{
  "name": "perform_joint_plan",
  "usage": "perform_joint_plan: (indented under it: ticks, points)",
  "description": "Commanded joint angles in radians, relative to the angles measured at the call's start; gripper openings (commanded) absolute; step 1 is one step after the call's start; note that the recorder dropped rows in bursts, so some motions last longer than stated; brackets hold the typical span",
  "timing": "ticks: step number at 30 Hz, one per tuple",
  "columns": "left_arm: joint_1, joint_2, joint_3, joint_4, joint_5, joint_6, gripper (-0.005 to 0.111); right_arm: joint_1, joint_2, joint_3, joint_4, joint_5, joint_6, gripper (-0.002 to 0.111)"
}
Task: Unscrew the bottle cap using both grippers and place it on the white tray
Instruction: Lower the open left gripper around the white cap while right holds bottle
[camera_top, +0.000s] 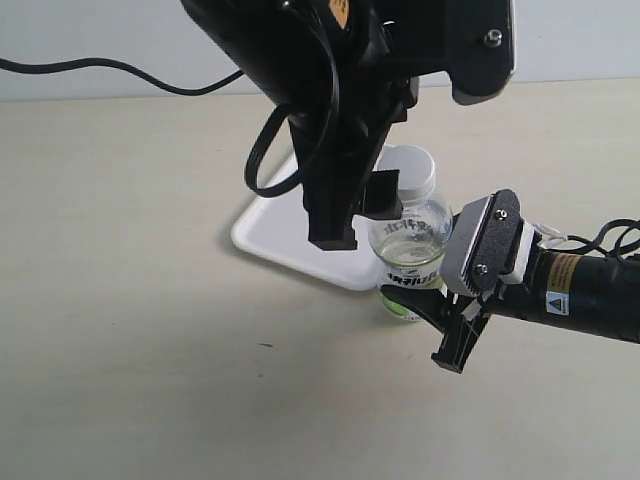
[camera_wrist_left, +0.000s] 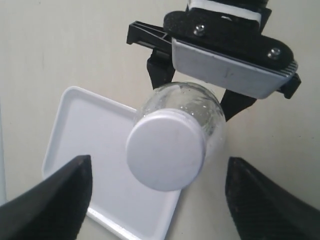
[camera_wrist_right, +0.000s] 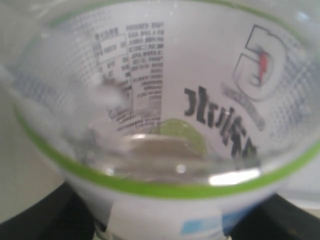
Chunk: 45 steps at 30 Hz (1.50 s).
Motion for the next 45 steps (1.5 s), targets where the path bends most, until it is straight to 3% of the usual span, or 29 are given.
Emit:
perform_joint_plan:
  ticks: [1, 16, 27, 45]
  points:
    - [-0.003, -0.005, -0.003, -0.005, -0.008, -0.023, 0.071, -0.001, 0.001, 0.001, 0.008, 0.075, -0.019, 0.000]
    - [-0.003, -0.007, -0.003, -0.001, -0.069, -0.080, 0.071, -0.001, 0.001, 0.001, 0.010, 0.086, -0.018, 0.000]
    - [0.022, 0.141, -0.287, -0.081, 0.330, -0.072, 0.071, -0.001, 0.001, 0.001, 0.010, 0.086, -0.018, 0.000]
    - [0.046, 0.169, -0.317, -0.109, 0.319, -0.053, 0.071, -0.001, 0.001, 0.001, 0.010, 0.084, -0.014, 0.000]
